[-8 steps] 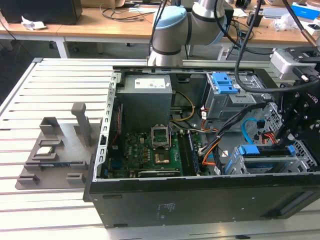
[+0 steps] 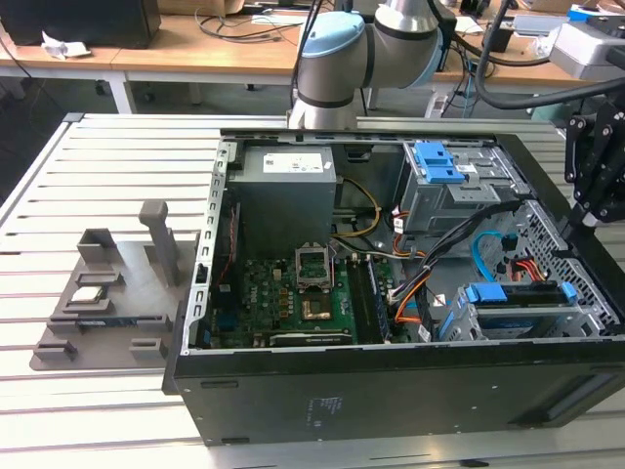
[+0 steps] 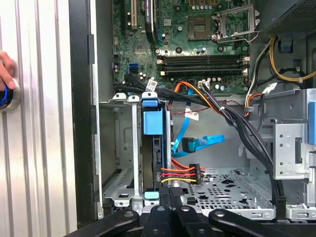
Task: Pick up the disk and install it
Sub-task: 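Insert the first disk wire, then insert the second disk wire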
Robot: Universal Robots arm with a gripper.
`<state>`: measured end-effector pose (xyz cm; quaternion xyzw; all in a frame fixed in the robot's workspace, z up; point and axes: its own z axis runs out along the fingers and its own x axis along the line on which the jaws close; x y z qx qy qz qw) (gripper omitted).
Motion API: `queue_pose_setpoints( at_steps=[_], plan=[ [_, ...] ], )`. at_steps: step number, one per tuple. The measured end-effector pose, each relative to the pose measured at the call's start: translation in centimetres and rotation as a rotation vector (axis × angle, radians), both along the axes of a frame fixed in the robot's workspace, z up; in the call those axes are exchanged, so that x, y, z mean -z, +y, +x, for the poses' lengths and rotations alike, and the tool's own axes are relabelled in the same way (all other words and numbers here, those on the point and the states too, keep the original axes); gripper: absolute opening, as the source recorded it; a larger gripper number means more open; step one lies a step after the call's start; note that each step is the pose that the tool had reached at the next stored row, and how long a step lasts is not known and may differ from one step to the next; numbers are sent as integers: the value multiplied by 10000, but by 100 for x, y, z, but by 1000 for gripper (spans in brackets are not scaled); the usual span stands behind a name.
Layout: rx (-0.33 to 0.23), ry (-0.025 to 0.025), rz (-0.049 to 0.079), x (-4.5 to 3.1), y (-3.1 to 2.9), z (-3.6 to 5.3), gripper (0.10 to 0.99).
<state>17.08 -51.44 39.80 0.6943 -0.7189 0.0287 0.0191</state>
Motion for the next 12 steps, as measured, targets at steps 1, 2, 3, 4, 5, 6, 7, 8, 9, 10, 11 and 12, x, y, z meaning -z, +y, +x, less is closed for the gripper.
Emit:
queue_pose_setpoints(
  at_steps=[1,2,3,4,5,6,7,8,9,10,11,12],
  plan=[
    [0,0,0,0,0,0,106],
    [0,0,0,-1,0,0,106],
    [0,0,0,-1,0,0,106],
    [0,0,0,-1,0,0,106],
    [0,0,0,-2,0,0,106],
    [0,0,0,-1,0,0,106],
    [0,0,0,-2,0,0,106],
    [0,0,0,-2,0,0,106],
    [0,0,0,-3,0,0,106],
    [0,0,0,-3,0,0,106],
    [0,0,0,-3,0,0,106],
    [0,0,0,-4,0,0,106]
  ],
)
